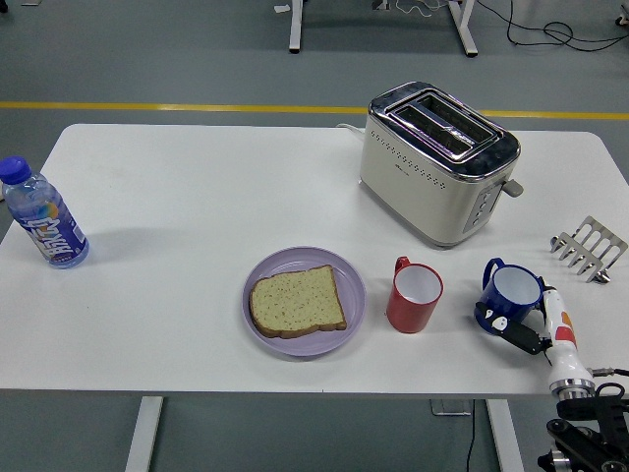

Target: Pick up the cup,pour liquid into bread,place the cup on the desk

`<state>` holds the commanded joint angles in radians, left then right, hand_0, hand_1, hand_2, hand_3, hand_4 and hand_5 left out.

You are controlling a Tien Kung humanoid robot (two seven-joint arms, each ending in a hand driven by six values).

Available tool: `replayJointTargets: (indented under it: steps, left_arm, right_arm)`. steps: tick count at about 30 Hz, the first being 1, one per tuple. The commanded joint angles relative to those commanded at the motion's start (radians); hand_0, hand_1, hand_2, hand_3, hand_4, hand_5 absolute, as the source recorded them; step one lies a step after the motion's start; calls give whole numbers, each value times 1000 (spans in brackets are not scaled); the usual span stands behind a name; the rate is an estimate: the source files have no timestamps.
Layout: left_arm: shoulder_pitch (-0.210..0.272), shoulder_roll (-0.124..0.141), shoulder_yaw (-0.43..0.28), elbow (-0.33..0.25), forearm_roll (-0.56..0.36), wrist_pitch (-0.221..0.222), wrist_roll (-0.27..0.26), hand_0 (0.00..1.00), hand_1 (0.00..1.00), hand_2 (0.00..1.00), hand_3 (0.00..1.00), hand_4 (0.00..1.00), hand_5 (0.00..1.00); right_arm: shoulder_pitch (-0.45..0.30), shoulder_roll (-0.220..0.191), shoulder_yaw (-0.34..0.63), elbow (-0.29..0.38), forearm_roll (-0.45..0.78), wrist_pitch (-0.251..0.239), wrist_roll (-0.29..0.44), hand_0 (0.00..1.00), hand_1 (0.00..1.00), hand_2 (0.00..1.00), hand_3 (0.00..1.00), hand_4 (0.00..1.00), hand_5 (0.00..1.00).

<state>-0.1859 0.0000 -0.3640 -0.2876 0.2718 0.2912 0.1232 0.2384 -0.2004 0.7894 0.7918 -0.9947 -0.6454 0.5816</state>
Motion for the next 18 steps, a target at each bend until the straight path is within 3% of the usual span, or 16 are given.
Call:
replayJointTargets:
  steps: [4, 5, 10, 11, 16, 18]
  left_arm:
    - [0, 0, 0, 0, 0, 0, 0, 679, 683, 698, 542, 251, 998]
    - [0, 0, 0, 0, -1, 0, 0, 679, 683, 698, 542, 251, 998]
    - [-1, 0, 0, 0, 1, -1, 1, 679, 683, 698, 542, 251, 998]
    - [-1, 0, 1, 0, -1, -1, 0, 679, 683, 698, 542, 251, 998]
    - [-2, 0, 2, 0, -2, -1, -1, 679, 683, 698, 542, 251, 998]
    - [-3, 0, 2, 0, -4, -1, -1, 679, 683, 698, 542, 251, 998]
  right_arm:
    - [-2, -2, 1, 2, -1, 0, -1, 783, 671, 810, 843, 927, 192]
    - [-2, -2, 2, 3, 0, 0, 0, 832, 724, 876, 888, 944, 195]
    - [-3, -2, 5, 1, 7, 0, 6, 832, 724, 876, 888, 944, 195]
    - [-3, -2, 9, 1, 7, 0, 8, 884, 782, 920, 952, 964, 192]
    - [-5, -2, 17, 1, 3, 0, 11, 884, 782, 920, 952, 964, 192]
    - [-5, -2, 21, 2, 1, 0, 11, 928, 823, 950, 997, 977, 174]
